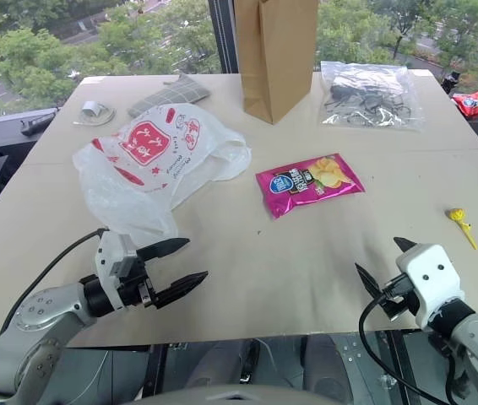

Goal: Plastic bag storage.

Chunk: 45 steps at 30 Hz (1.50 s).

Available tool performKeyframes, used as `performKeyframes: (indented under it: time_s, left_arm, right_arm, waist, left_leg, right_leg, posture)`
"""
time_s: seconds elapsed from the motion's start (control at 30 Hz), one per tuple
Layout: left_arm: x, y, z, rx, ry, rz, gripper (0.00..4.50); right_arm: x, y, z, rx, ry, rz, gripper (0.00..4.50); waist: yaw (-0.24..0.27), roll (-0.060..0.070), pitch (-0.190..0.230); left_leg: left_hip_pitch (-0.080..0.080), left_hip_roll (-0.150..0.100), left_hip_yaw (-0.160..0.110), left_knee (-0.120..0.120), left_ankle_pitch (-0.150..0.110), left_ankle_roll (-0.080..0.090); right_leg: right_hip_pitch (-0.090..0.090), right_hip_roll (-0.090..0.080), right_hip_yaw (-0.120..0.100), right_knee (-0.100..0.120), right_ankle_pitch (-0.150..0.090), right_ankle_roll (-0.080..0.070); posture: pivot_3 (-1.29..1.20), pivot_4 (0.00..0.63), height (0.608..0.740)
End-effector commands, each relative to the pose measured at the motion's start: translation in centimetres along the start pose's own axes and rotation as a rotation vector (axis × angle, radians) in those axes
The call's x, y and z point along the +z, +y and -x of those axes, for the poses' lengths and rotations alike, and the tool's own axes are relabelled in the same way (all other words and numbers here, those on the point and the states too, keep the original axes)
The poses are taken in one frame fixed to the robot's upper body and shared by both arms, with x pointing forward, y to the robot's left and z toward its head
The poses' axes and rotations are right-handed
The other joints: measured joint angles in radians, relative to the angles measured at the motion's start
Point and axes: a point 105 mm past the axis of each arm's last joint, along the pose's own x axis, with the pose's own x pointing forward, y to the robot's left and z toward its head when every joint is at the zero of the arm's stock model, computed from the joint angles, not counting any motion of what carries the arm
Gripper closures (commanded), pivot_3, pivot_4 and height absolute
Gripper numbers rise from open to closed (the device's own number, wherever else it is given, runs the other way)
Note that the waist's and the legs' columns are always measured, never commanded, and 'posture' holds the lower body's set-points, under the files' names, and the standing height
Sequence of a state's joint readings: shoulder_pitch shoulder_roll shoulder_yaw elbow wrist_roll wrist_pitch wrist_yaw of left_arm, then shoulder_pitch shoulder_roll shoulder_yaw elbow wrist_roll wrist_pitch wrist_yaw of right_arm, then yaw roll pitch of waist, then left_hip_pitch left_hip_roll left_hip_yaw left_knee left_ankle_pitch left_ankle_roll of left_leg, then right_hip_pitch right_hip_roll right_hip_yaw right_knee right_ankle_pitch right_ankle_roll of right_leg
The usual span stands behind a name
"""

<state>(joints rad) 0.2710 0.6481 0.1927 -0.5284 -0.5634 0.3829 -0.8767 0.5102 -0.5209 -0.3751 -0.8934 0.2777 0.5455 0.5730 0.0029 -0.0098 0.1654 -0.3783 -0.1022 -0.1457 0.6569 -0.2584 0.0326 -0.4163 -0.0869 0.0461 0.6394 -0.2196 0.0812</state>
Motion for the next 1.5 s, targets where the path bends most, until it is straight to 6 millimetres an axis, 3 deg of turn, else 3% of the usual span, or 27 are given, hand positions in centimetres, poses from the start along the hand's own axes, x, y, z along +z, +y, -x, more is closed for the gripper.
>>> performKeyframes:
  time_s: [0.03, 0.33, 0.4, 0.53, 0.67, 0.8, 0.9, 1.2, 1.3, 1.5]
  left_arm:
    - [0.9, 0.8, 0.1, 0.034, -0.060, -0.047, 0.02]
    - [3.6, 4.2, -0.9, 0.231, -0.211, -0.002, 0.02]
    - [5.3, 5.4, -1.6, 0.306, -0.235, -0.036, 0.02]
    - [7.8, 8.8, -3.1, 0.527, -0.124, -0.212, 0.02]
    - [9.5, 12.1, -5.0, 0.664, 0.007, -0.370, 0.02]
    - [8.7, 14.4, -7.2, 0.723, 0.107, -0.387, 0.02]
    - [7.6, 14.9, -8.6, 0.698, 0.179, -0.425, 0.02]
    - [5.3, 17.0, -8.4, 0.773, 0.299, -0.525, 0.02]
    - [5.5, 17.6, -8.0, 0.810, 0.286, -0.550, 0.81]
    - [7.6, 17.8, -7.0, 0.844, 0.153, -0.571, 3.75]
  right_arm:
    - [0.9, -0.4, -0.1, -0.007, -0.041, 0.046, 0.08]
    - [4.8, 0.8, -2.0, 0.105, -0.259, 0.075, 0.08]
    - [6.4, 1.9, -2.2, 0.199, -0.326, 0.063, 0.08]
    - [8.3, 3.5, -2.5, 0.342, -0.382, 0.100, 0.08]
    - [9.0, 3.5, -3.1, 0.355, -0.389, 0.133, 0.08]
    - [9.1, 3.7, -3.2, 0.345, -0.387, 0.138, 0.08]
    - [9.1, 3.9, -3.1, 0.335, -0.381, 0.141, 0.08]
    - [9.2, 4.3, -2.8, 0.292, -0.379, 0.134, 0.08]
    - [9.3, 4.4, -2.9, 0.282, -0.382, 0.129, 0.00]
    - [9.1, 4.0, -3.8, 0.239, -0.378, 0.129, 0.00]
  waist:
    - [0.001, 0.000, 0.000]
    - [0.010, 0.000, 0.000]
    - [0.011, -0.001, 0.001]
    - [0.014, -0.002, 0.001]
    - [0.014, -0.003, 0.002]
    - [0.012, -0.003, 0.002]
    - [0.010, -0.004, 0.002]
    - [0.012, -0.004, 0.002]
    - [0.012, -0.004, 0.002]
    - [0.011, -0.004, 0.002]
  left_leg:
    - [0.000, 0.000, 0.000, 0.000, 0.000, 0.000]
    - [0.000, 0.000, -0.002, -0.002, 0.000, 0.000]
    - [0.000, 0.000, -0.002, -0.002, 0.000, 0.000]
    - [0.000, 0.000, -0.002, -0.002, 0.002, 0.003]
    - [-0.001, -0.001, -0.004, -0.002, 0.003, 0.004]
    - [-0.001, -0.001, -0.002, -0.004, 0.005, -0.001]
    - [-0.003, -0.001, -0.003, -0.005, 0.004, -0.002]
    - [-0.013, -0.001, -0.001, -0.004, 0.003, -0.003]
    - [-0.013, -0.001, -0.001, -0.004, 0.003, -0.002]
    - [-0.013, -0.001, -0.001, -0.003, 0.003, -0.003]
  right_leg:
    - [0.000, 0.000, 0.000, 0.000, 0.000, 0.000]
    - [0.000, 0.001, -0.002, -0.001, 0.003, 0.003]
    - [0.000, 0.001, -0.002, -0.002, 0.004, 0.001]
    - [0.000, 0.005, -0.003, -0.003, 0.005, 0.000]
    - [0.001, 0.006, -0.005, -0.004, 0.005, 0.000]
    - [-0.001, 0.005, -0.003, -0.005, 0.006, -0.001]
    - [-0.003, 0.006, -0.003, -0.006, 0.006, -0.001]
    - [-0.015, 0.005, -0.001, -0.003, 0.006, -0.002]
    - [-0.015, 0.005, -0.001, -0.002, 0.006, -0.002]
    - [-0.015, 0.005, -0.001, 0.000, 0.006, -0.002]
  posture:
    - [0.00, 0.150, 0.740]
    - [0.00, 0.150, 0.740]
    - [0.00, 0.150, 0.740]
    - [0.00, 0.150, 0.740]
    - [0.00, 0.150, 0.740]
    - [0.00, 0.150, 0.740]
    - [0.00, 0.150, 0.740]
    - [0.00, 0.150, 0.740]
    - [0.00, 0.150, 0.740]
    - [0.00, 0.150, 0.740]
